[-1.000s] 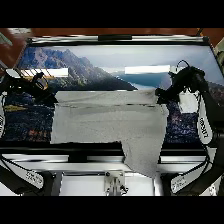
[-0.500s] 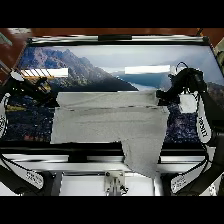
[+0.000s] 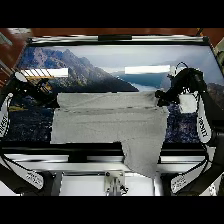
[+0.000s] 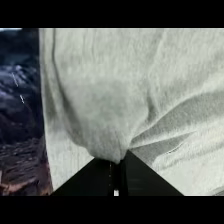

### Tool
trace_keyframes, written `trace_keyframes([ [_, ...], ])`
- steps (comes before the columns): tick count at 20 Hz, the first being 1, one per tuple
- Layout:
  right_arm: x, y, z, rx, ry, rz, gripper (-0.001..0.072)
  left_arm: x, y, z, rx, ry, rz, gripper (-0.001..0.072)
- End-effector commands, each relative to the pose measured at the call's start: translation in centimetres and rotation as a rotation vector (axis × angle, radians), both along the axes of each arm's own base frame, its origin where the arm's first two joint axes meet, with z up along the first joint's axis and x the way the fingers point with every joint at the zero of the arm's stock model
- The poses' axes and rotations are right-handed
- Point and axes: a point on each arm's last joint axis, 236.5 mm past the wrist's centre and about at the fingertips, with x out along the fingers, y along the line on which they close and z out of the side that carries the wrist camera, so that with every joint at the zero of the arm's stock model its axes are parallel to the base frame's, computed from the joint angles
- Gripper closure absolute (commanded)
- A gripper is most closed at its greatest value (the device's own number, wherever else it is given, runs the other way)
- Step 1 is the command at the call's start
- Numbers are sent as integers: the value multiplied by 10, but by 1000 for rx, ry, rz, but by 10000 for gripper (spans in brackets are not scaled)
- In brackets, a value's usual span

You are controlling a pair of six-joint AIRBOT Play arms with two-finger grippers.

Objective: Fold the shirts.

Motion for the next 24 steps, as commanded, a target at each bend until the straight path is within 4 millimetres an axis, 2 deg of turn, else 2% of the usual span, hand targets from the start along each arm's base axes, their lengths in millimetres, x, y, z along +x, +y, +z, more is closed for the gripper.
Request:
trace_keyframes([
  [1,-5,3,1,12,24,1,630,10,2,-4,19,-35,14,671],
  [2,-5,2,1,7,24,3,616,9,3,-4,25,-34,12,670],
  [3,-6,0,0,0,25,4,459,9,3,-4,24,-33,12,627],
  [4,-8,0,1,-1,32,11,235,7,3,-2,22,-28,7,388],
  [5,-14,-2,5,2,46,42,225,3,3,2,15,-13,-2,228],
  [7,-29,-21,20,-49,71,85,202,-2,11,16,16,-2,-10,228],
  [10,-55,-70,59,-164,86,90,199,-16,32,53,13,-8,24,222],
  [11,-62,-82,72,-170,78,64,199,-25,41,66,10,-4,31,191],
  [12,-69,-95,83,-169,62,25,199,-34,48,77,6,3,43,116],
  [14,-94,-119,94,-168,55,-46,199,-59,63,86,-1,7,82,93],
  [17,-134,-136,90,-122,52,-156,200,-113,71,65,-28,49,163,96],
  [19,-147,-134,81,-70,17,-222,199,-150,68,38,-51,78,207,101],
  [20,-152,-131,77,-52,11,-240,199,-163,65,27,-60,83,215,105],
  [22,-159,-126,69,-33,28,-246,199,-177,59,11,-68,85,203,106],
  [24,-152,-121,68,-13,6,-252,200,-178,56,0,-64,83,211,106],
])
